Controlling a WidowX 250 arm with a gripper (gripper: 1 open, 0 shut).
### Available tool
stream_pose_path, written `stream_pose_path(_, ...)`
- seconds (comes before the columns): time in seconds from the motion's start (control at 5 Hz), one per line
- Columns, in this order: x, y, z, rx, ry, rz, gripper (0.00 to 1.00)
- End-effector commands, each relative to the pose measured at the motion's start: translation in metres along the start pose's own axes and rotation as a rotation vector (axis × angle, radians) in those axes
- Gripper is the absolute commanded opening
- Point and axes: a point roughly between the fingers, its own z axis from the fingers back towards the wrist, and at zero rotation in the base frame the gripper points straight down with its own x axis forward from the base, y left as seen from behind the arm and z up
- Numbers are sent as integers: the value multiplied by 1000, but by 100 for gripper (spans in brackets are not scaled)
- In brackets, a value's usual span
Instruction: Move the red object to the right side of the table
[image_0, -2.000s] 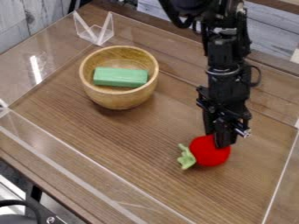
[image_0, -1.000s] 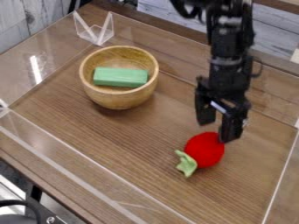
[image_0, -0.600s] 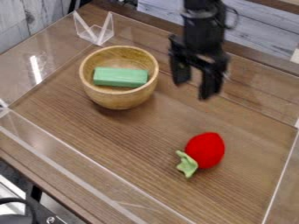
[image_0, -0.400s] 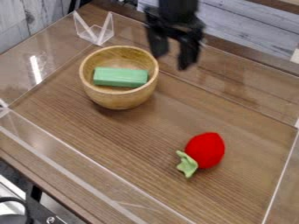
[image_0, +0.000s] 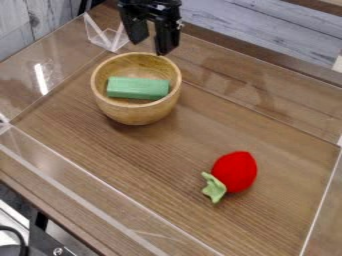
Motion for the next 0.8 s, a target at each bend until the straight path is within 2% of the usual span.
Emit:
stream_pose_path(0.0,-4,2,24,33,-68,21,100)
stream_pose_path(0.4,-26,-1,2,3,-45,16,100)
stream_pose_path(0.6,-28,15,16,-1,-79,54,100)
